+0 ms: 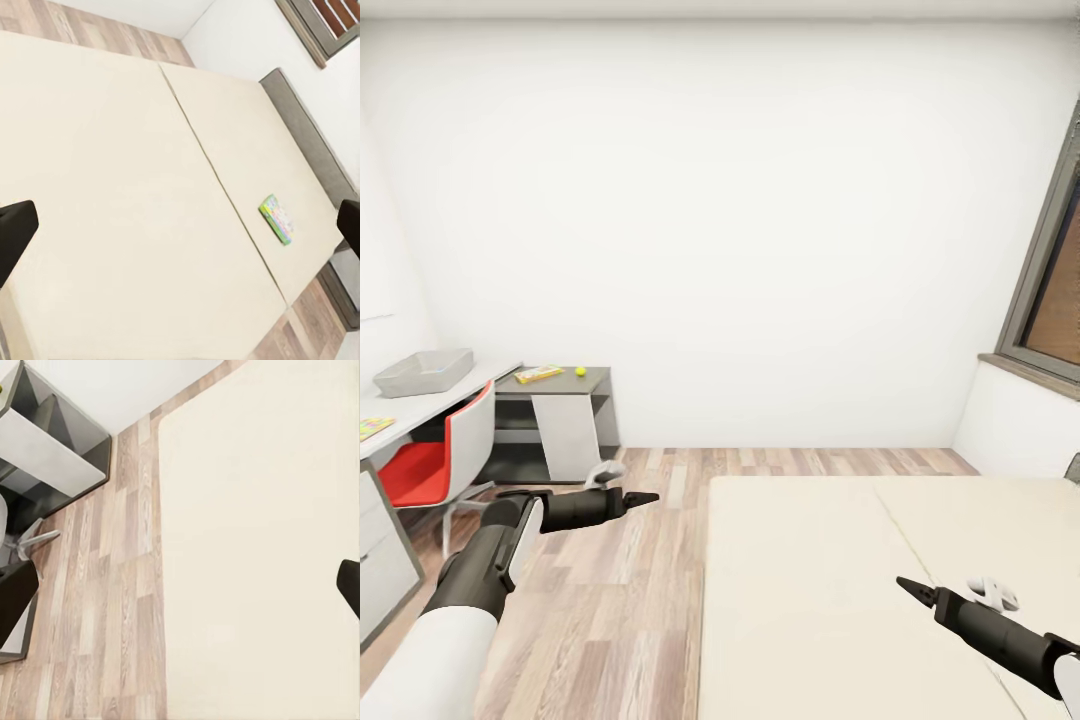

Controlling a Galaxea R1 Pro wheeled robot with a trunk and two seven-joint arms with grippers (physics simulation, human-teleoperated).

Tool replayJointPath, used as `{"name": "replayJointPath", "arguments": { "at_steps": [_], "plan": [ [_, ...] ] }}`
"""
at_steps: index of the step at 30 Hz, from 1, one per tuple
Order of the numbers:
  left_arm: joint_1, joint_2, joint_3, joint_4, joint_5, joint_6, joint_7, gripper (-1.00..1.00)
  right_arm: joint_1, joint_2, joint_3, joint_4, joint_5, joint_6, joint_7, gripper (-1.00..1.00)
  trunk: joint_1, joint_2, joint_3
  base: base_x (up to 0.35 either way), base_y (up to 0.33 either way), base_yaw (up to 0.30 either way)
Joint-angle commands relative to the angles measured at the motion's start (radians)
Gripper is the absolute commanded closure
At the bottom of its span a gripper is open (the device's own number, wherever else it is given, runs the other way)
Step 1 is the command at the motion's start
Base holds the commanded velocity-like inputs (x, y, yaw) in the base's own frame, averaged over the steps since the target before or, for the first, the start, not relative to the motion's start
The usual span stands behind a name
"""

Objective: Put all the toys in the child's room - the three board games (two on the bed and one on the table), the two jigsaw puzzles on the table, and the tennis ball on the table - inside the toy box on the table in the child's room.

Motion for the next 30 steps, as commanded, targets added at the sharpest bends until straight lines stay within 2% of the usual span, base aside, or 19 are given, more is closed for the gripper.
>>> {"name": "replayJointPath", "arguments": {
  "at_steps": [1, 30],
  "plan": [
    [0.000, 0.000, 0.001, 0.000, 0.002, 0.008, -0.002, -1.00, -0.001, 0.000, -0.002, 0.000, 0.002, 0.005, 0.005, -1.00, 0.000, -0.001, -0.001, 0.000, -0.298, 0.000],
    [0.000, -0.001, 0.001, 0.000, 0.002, 0.008, -0.002, -1.00, 0.000, 0.000, -0.003, -0.001, 0.002, 0.005, 0.005, -1.00, 0.000, -0.001, -0.001, 0.000, -0.298, 0.000]
  ]
}}
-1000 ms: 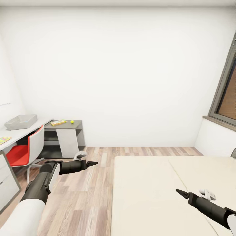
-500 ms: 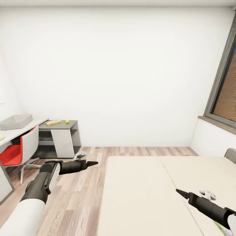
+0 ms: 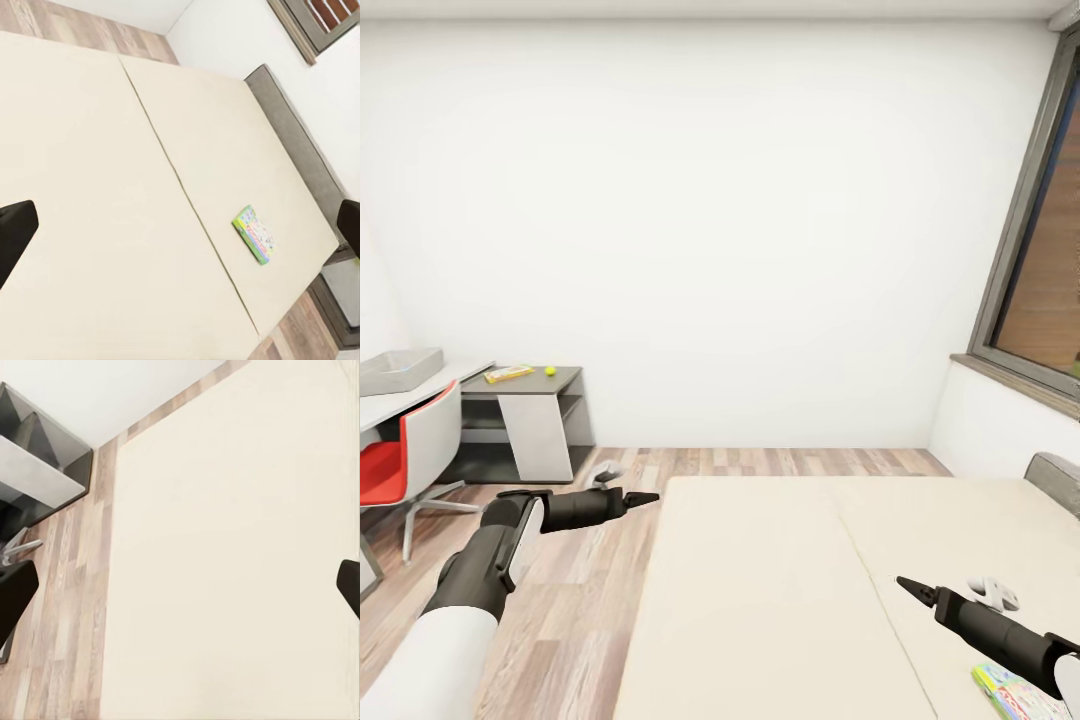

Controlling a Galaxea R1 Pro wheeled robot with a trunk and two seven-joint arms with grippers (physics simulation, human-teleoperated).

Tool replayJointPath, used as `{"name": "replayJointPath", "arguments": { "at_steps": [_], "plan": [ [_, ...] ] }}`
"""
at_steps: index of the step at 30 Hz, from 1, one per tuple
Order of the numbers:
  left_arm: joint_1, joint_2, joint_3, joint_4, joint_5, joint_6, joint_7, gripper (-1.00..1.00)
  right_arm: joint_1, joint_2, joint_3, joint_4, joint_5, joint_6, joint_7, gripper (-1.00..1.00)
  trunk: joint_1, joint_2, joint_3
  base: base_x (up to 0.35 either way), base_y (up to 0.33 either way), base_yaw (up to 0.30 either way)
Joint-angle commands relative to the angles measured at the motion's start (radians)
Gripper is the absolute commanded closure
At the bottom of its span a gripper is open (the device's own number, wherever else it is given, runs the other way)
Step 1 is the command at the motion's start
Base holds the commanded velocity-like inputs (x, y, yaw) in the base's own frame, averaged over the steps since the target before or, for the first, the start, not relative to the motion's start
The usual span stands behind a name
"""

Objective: Put all the toys in the child's room - the three board games (two on the bed and one on the table), the two jigsaw puzzles on the table, and the tennis ball on the table - inside the toy box on the table in the child's room.

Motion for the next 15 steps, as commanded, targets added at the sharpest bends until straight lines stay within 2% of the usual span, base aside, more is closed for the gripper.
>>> {"name": "replayJointPath", "arguments": {
  "at_steps": [1, 15],
  "plan": [
    [0.000, 0.000, 0.001, 0.000, 0.002, 0.008, -0.002, -1.00, -0.001, 0.000, -0.002, 0.000, 0.002, 0.005, 0.005, -1.00, 0.000, -0.001, -0.001, 0.000, -0.298, 0.000],
    [0.000, 0.001, 0.003, 0.000, 0.001, 0.008, -0.002, -1.00, -0.001, 0.000, -0.002, -0.001, 0.002, 0.005, 0.005, -1.00, 0.000, -0.001, -0.001, 0.000, -0.298, 0.000]
  ]
}}
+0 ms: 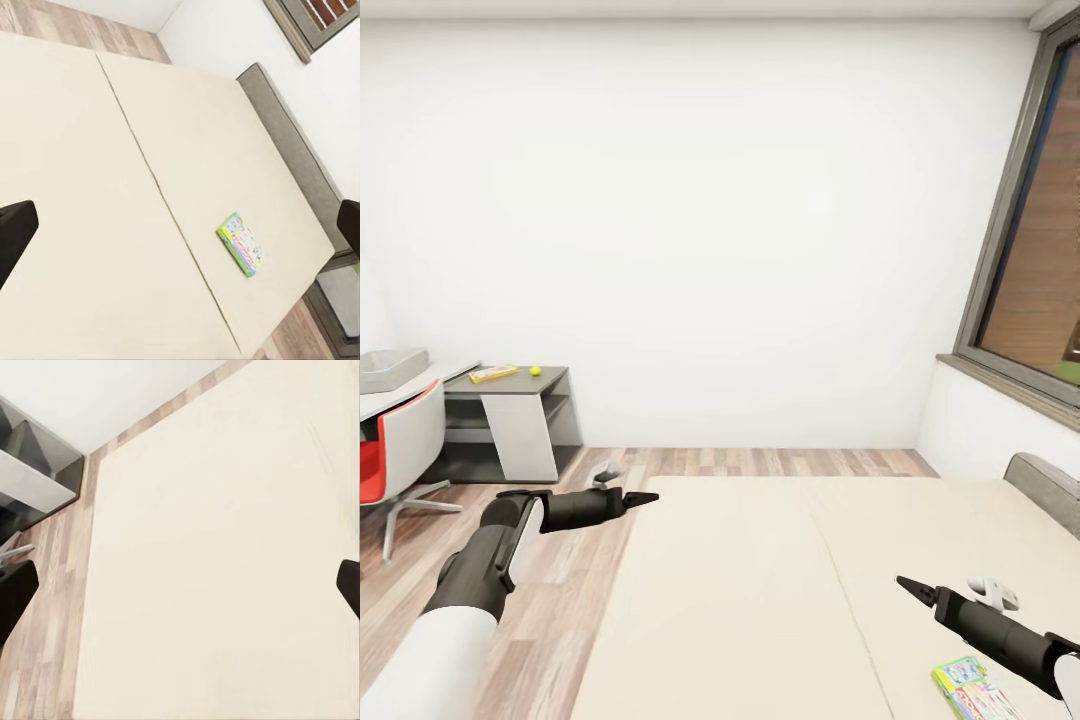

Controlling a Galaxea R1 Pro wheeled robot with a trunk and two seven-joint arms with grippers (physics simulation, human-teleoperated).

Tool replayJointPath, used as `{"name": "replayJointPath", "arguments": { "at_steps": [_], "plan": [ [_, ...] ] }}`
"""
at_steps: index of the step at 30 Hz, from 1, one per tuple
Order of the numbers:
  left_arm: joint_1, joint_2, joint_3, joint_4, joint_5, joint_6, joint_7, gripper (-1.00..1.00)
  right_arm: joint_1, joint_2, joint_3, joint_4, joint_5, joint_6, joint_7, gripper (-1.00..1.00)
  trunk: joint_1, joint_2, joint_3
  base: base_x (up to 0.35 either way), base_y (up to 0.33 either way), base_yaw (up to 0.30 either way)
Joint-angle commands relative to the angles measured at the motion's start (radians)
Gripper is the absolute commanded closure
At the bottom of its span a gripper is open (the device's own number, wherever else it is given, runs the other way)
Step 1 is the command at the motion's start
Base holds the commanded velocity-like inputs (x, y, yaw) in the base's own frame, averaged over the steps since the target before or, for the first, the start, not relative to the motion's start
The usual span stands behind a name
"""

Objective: Put all the toys in the child's room - the three board games (two on the bed and one on the table), the two jigsaw puzzles on the table, and the tennis ball on the table - inside the toy box on the table in the child's room.

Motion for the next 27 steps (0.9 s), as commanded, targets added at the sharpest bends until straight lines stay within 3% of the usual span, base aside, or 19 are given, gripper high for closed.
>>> {"name": "replayJointPath", "arguments": {
  "at_steps": [1, 27],
  "plan": [
    [0.000, 0.000, 0.001, 0.000, 0.002, 0.008, -0.002, -1.00, 0.000, 0.000, -0.002, 0.000, 0.002, 0.005, 0.005, -1.00, 0.000, -0.001, -0.001, 0.000, -0.298, 0.000],
    [0.000, -0.002, 0.000, 0.000, 0.002, 0.010, -0.002, -1.00, 0.000, 0.000, -0.002, -0.002, 0.002, 0.005, 0.004, -1.00, 0.000, -0.001, -0.001, 0.000, -0.298, 0.000]
  ]
}}
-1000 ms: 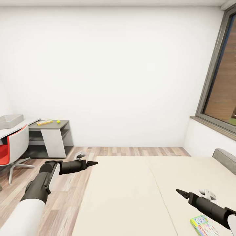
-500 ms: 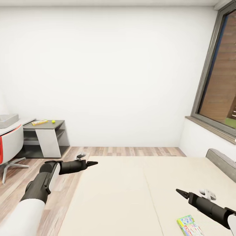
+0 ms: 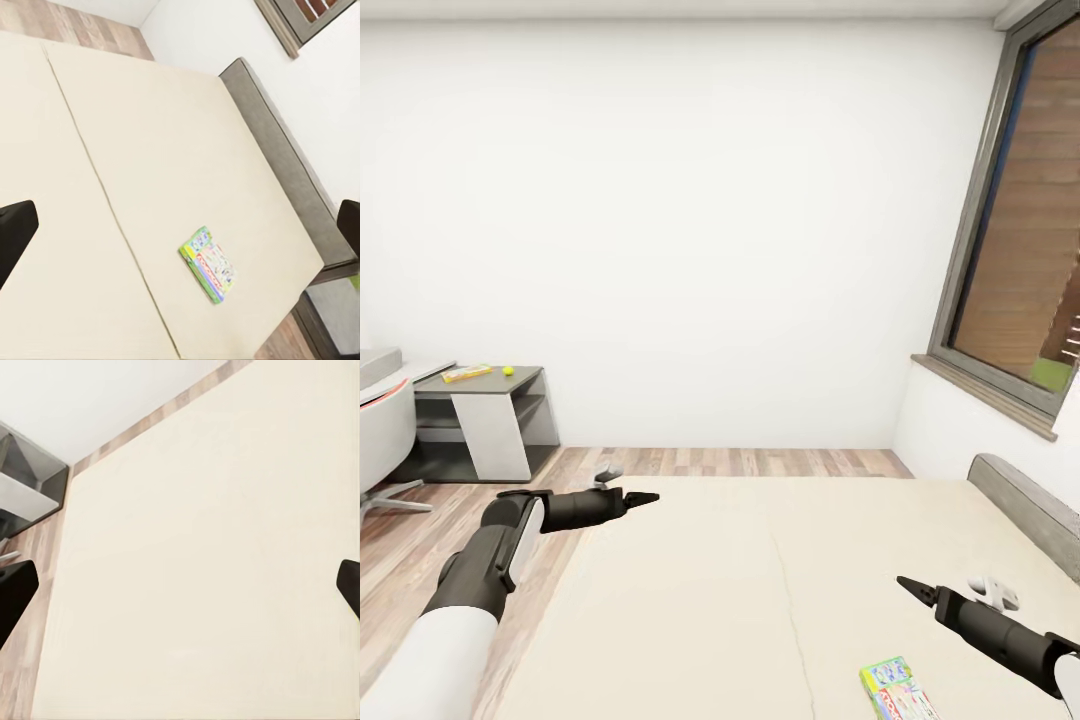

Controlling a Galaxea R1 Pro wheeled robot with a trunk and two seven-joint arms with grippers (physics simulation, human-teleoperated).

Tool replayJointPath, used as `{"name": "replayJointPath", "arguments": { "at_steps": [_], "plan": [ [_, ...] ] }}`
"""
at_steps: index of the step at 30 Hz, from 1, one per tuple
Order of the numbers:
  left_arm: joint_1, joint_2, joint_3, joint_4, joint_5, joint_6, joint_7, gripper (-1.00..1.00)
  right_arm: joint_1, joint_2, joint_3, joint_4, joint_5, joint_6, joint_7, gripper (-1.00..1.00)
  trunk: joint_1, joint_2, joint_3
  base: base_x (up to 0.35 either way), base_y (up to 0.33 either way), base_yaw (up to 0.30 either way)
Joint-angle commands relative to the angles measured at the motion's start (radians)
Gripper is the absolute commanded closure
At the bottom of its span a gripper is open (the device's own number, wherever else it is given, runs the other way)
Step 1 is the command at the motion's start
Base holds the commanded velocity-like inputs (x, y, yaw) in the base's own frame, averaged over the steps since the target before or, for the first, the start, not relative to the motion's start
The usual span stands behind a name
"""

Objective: Put all the toys in the child's room - the three board games (two on the bed and one on the table), the two jigsaw puzzles on the table, and the tennis ball on the table - inside the toy box on the table in the child's room.

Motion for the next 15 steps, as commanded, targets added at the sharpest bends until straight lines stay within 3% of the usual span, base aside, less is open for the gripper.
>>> {"name": "replayJointPath", "arguments": {
  "at_steps": [1, 15],
  "plan": [
    [0.000, 0.000, 0.001, 0.000, 0.002, 0.008, -0.002, -1.00, -0.001, 0.000, -0.002, 0.000, 0.002, 0.005, 0.005, -1.00, 0.000, -0.001, -0.001, 0.000, -0.298, 0.000],
    [0.000, 0.000, -0.003, -0.015, 0.002, 0.010, -0.002, -1.00, 0.000, 0.000, -0.003, 0.003, 0.002, 0.005, 0.005, -1.00, 0.000, -0.001, -0.001, 0.000, -0.298, 0.000]
  ]
}}
